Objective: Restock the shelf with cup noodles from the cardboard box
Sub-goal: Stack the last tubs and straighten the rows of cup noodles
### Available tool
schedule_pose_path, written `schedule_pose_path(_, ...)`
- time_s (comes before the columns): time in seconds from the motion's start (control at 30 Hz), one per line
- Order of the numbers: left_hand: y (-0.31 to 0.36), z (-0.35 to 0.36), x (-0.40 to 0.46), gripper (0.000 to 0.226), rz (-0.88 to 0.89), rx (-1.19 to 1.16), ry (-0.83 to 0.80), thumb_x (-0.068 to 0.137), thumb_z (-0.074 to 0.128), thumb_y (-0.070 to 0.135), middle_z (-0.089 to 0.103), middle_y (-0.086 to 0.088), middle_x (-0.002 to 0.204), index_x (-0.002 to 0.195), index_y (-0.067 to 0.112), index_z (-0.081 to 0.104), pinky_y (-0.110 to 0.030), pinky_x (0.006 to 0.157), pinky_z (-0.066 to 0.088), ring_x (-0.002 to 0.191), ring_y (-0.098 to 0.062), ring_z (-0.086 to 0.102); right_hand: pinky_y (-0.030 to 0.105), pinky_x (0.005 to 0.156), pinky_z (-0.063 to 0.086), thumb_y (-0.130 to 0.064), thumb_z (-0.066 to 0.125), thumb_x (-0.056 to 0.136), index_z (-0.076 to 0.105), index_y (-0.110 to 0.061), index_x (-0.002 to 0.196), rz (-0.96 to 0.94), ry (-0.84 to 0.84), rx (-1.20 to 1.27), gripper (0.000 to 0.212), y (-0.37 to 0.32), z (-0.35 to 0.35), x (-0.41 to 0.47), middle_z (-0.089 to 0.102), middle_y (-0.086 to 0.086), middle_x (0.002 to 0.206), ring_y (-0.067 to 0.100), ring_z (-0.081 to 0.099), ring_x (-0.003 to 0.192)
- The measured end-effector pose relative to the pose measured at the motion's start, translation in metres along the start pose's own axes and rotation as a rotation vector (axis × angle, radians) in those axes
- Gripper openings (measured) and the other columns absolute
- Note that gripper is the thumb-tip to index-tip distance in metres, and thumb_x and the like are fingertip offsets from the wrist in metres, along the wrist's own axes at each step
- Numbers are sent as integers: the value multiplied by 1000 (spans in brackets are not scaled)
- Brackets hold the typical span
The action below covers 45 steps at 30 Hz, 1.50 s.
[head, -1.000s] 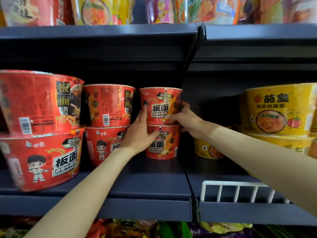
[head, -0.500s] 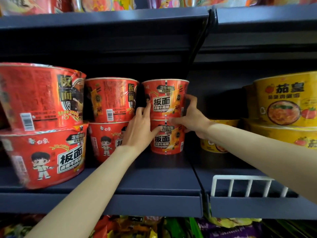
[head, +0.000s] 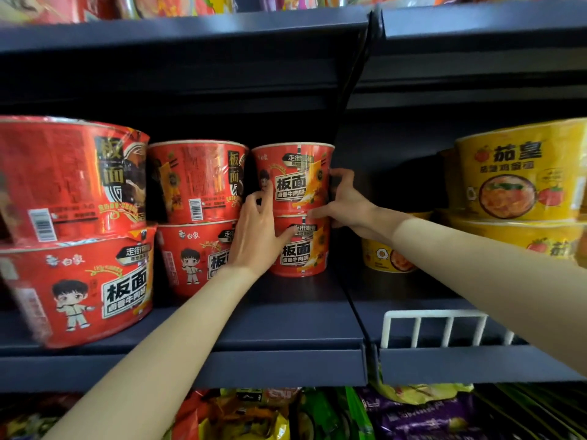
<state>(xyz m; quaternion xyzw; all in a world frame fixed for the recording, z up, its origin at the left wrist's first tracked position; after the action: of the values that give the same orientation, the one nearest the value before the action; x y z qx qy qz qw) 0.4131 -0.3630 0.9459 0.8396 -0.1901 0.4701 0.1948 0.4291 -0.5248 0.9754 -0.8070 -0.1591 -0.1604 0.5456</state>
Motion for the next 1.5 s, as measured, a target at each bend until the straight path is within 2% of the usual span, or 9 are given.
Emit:
schedule_pose_path(0.33,-2,-1,3,92,-62,-3,-118,85,62,44,33,-13,146,151,12,7,-35,108,30,133,-26,34,26,75,45,-7,72,80,9,-20,142,19,-51,-46,90,-5,2,-8,47,6,135,15,48,108)
schedule_pose_path(0.47,15,-33,-14,64,-37,-4,-171,90,58,33,31,1,149,146,18,30,-37,109,34,134,-20,35,27,82,42,-19,72,81,29,-21,140,-2,0,-125,73,-27,-3,-41,47,4,134,17,49,112)
schedule_pose_path(0.63,24,-138,-97,29,351,14,420,87,57,13,65,-2,112,115,11,64,-31,91,45,104,-20,59,18,97,41,-18,67,84,44,-25,129,-490,22,-351,51,-75,28,-124,45,-6,127,5,48,114)
schedule_pose_path(0.77,-23,-193,-146,33,223,73,680,87,56,14,58,-11,119,119,7,53,-30,100,32,111,-24,50,16,98,35,-20,63,88,40,-25,134,-609,-22,-332,52,-95,88,-157,47,-10,135,-4,40,119)
schedule_pose_path(0.9,-89,-210,-144,82,-341,-245,411,81,70,36,26,-12,147,146,19,22,-23,106,21,136,-20,25,22,97,33,-16,65,88,22,-27,147,-412,-198,-152,74,-99,159,-140,37,-3,146,7,40,124)
schedule_pose_path(1.0,-117,-204,-134,115,-542,-429,151,60,76,60,27,-2,150,148,33,6,-39,113,26,137,-15,29,25,93,36,-6,64,86,5,-27,151,-225,-343,33,90,-96,201,-122,36,0,147,10,44,118)
schedule_pose_path(1.2,-116,-218,-141,113,-519,-263,47,53,73,72,46,6,140,145,39,16,-47,102,43,123,-15,50,41,96,50,-9,67,84,4,-33,151,-194,-352,129,95,-90,215,-130,51,-7,129,14,61,108)
schedule_pose_path(1.37,-74,-226,-144,107,-373,-368,52,54,73,67,50,16,131,144,41,19,-29,92,46,114,-5,53,38,89,55,-32,63,89,13,-40,149,-281,-260,104,79,-95,165,-164,50,-15,127,13,57,116)
schedule_pose_path(1.5,-40,-202,-121,101,-300,-555,-17,61,77,51,48,31,114,144,38,21,-11,77,42,95,18,51,34,84,57,-23,59,92,25,-43,144,-246,-170,110,66,-91,107,-181,53,-12,119,9,62,106)
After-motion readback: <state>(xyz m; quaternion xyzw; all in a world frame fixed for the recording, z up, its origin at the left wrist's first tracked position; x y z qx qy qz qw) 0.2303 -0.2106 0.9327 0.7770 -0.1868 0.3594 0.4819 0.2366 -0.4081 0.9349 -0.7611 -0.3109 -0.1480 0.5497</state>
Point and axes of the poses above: each hand's wrist, its own x-axis towards the middle knuckle, its own z-axis out of the palm, y = z × x, the point moved 5 cm from there along x, towards the middle knuckle
